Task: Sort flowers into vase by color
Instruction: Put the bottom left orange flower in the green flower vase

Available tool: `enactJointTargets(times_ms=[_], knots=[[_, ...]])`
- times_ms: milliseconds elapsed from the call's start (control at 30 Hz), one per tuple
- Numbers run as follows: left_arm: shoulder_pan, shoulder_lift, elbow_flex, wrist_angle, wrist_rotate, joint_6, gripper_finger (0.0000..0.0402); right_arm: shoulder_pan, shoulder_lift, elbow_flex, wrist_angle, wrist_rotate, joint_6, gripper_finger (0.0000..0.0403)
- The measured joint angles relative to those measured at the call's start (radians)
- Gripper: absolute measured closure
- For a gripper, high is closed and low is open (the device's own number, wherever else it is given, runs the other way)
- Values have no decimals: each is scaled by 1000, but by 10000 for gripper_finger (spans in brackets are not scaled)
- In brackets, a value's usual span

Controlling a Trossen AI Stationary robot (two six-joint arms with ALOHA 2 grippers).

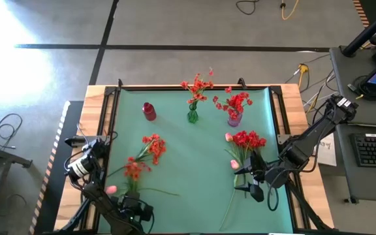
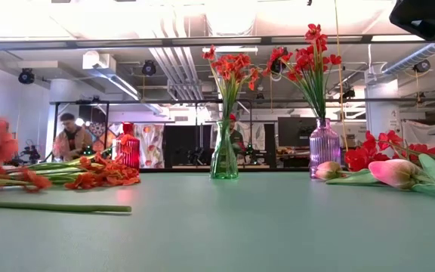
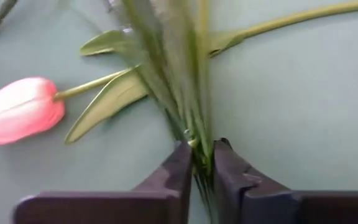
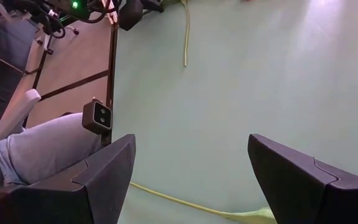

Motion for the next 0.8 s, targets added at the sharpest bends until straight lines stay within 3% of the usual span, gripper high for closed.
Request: enactJointTargets(times_ms=[200,467,667,800], knots=[[0,-1,48,-94,1,13,396,0,0,0,0,0,-8,101],[-14,-3,200,-233,-49,24,401,0,0,0,0,3,-21,101],[-20,-5,358,-242,-331,85,401,0,0,0,0,8,-33,101],[-16,-8,438,-243,-537,219,401,0,0,0,0,8,-52,101]])
